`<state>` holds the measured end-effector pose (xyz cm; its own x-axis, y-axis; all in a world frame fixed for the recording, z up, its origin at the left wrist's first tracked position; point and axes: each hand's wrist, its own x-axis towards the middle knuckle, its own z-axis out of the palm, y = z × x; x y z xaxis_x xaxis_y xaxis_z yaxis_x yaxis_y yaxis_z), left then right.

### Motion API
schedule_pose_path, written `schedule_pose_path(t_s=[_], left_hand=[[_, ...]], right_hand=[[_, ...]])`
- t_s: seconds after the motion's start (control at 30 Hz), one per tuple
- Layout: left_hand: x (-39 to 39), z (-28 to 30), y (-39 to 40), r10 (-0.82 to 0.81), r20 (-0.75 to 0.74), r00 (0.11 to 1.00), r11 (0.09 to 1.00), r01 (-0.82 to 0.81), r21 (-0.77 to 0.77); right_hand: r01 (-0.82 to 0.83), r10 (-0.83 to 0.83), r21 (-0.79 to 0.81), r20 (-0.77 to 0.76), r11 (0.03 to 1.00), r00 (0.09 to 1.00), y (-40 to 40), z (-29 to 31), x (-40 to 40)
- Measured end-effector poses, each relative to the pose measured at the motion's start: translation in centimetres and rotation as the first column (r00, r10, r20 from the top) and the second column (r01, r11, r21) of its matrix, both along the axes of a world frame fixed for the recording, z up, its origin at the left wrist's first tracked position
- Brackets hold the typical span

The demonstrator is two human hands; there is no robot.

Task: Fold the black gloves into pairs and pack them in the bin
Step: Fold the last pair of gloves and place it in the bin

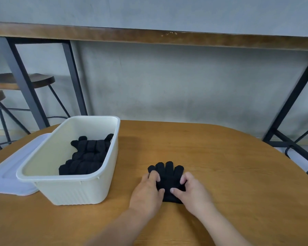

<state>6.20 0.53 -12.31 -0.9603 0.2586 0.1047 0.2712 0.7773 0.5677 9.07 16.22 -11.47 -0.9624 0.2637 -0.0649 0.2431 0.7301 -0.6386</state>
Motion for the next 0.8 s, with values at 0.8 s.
schedule_pose_path(t_s=[0.8], left_hand=[[0.1, -0.3, -2.5, -0.235, -0.048, 0.971, 0.971, 0.236, 0.023]], right_hand=[[-0.291, 0.297, -0.153, 0.019, 0.945, 0.955, 0.7, 0.8, 0.9]])
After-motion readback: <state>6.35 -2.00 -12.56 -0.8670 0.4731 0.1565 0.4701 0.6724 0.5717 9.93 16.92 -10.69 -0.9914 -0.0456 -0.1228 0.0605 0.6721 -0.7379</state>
